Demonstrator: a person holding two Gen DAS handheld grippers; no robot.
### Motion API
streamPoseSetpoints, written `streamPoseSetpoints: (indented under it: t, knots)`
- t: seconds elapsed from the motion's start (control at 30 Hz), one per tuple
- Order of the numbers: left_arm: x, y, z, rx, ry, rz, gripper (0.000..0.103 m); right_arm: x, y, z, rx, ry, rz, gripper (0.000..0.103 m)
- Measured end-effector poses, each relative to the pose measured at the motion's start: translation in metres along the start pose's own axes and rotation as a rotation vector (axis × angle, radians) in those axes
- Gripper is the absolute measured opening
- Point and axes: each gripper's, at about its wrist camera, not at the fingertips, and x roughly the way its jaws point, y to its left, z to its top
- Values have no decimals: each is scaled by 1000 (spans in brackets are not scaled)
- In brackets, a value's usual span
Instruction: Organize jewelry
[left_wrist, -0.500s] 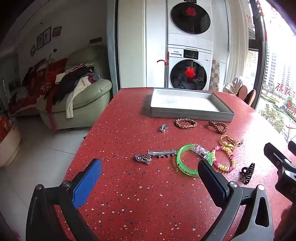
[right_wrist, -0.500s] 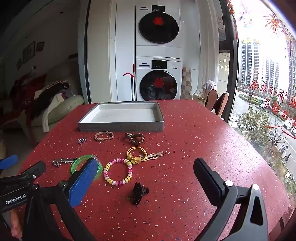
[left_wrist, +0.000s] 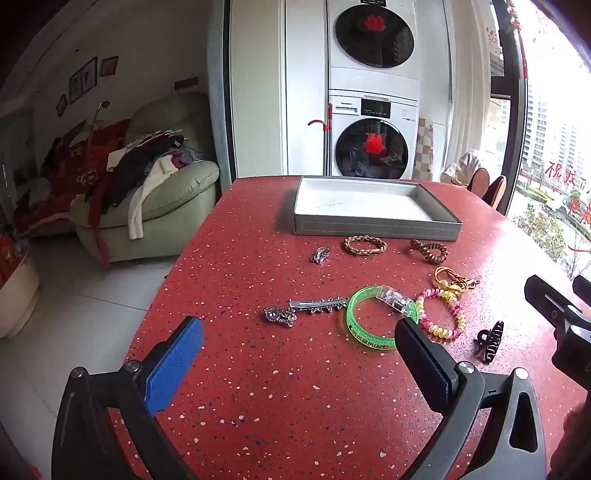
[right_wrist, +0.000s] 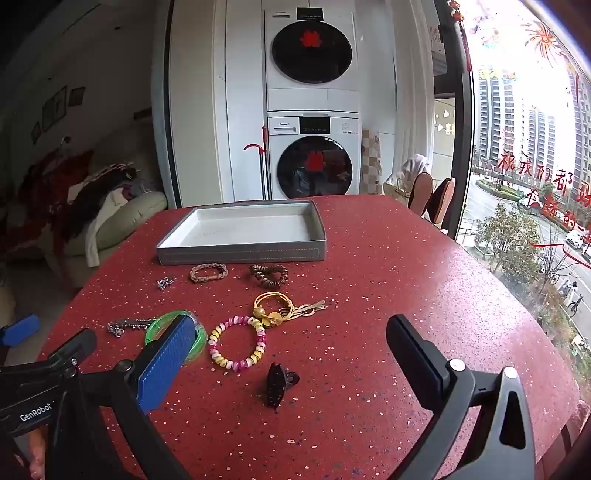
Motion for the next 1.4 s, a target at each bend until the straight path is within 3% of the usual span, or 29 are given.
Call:
streamPoseSetpoints:
  t: [1.4]
  knots:
    - [-2,-1,0,-1,1,0,103,0,-1,-1,3,4,3,103]
